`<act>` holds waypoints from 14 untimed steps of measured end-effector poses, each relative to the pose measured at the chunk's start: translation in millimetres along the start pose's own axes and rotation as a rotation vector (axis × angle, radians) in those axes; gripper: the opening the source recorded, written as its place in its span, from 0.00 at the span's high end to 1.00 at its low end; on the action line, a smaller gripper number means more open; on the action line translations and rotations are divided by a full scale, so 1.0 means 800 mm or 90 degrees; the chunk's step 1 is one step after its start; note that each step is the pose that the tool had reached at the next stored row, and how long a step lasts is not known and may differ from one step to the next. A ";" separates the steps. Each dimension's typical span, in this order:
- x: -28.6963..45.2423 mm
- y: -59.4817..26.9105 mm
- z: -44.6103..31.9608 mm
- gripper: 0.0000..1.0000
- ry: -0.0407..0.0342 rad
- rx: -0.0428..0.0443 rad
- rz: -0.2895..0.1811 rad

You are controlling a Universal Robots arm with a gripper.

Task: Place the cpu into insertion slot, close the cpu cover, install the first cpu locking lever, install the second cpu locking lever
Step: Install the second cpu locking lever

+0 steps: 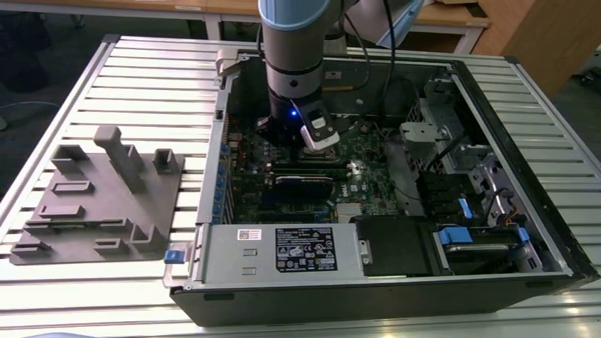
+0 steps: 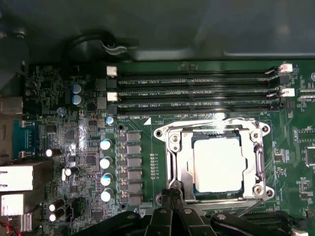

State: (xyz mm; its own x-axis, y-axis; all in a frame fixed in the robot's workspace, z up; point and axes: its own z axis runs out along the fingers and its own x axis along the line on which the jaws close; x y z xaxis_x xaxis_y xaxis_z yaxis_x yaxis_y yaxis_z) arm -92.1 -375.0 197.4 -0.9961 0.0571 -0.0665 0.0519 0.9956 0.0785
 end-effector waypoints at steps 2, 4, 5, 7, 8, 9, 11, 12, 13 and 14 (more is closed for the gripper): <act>0.0002 0.000 -0.0005 0.89 0.0004 0.0001 0.000; 0.0001 0.000 -0.0005 0.89 0.0003 -0.0001 0.000; 0.0002 0.000 -0.0005 0.89 0.0003 -0.0001 0.000; 0.0002 0.000 -0.0007 0.89 0.0004 -0.0001 0.000; 0.0001 0.000 -0.0023 0.89 0.0005 0.0001 0.000; -0.0001 0.000 -0.0048 0.89 0.0004 0.0000 0.000; -0.0006 0.001 -0.0119 0.89 0.0005 0.0001 0.000; -0.0008 0.001 -0.0157 0.89 0.0004 0.0000 0.000; -0.0011 0.001 -0.0193 0.89 0.0004 0.0000 0.000; -0.0013 0.002 -0.0233 0.89 0.0004 0.0000 0.000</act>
State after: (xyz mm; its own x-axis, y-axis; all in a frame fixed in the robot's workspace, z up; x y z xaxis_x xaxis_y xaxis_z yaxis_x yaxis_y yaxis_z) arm -92.3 -375.2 216.2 -0.9962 0.0572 -0.0659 0.0519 0.9956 0.0785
